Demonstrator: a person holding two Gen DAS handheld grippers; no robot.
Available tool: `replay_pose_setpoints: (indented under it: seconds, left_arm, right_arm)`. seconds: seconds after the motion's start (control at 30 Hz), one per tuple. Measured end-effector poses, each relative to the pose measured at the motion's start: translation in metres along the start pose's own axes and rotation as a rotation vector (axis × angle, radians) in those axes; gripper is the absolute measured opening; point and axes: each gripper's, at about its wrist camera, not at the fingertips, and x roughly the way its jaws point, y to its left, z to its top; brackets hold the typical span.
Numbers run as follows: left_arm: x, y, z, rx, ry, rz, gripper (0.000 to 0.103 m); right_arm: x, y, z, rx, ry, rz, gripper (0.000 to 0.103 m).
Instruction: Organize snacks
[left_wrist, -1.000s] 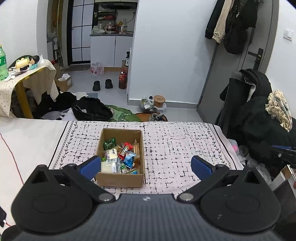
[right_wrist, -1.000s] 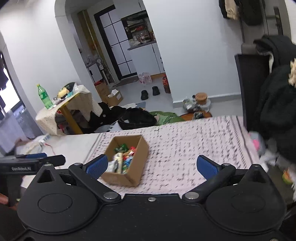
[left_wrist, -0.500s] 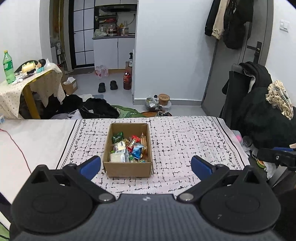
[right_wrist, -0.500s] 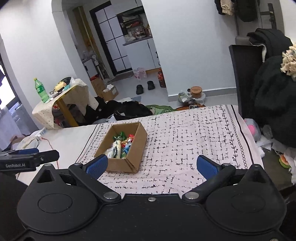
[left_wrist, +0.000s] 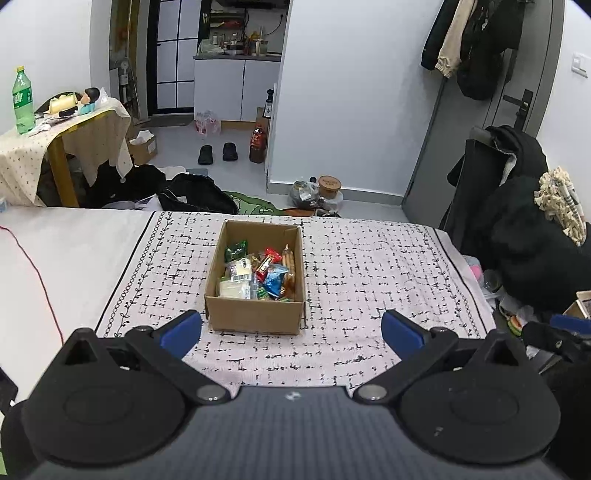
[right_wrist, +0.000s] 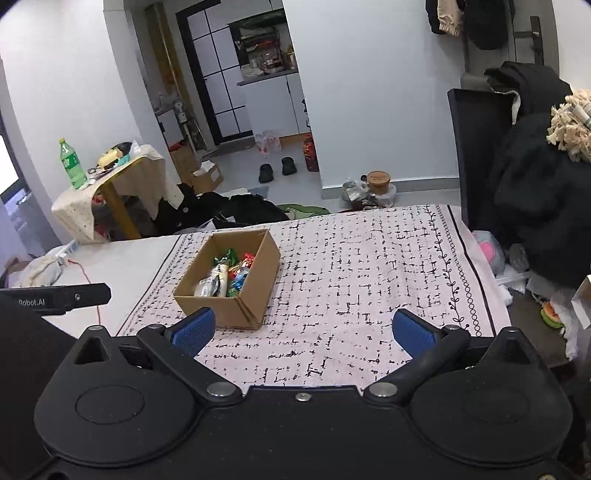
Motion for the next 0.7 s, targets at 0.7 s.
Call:
replay_pose_setpoints:
  seconds: [0.7]
  left_arm:
    - [-0.001, -0.0008, -0.0022, 0.029, -0.007, 0.004, 0.103]
  right_arm:
    - [0.0043, 0.0035, 0.0038, -0.024, 0.015, 0.019, 0.103]
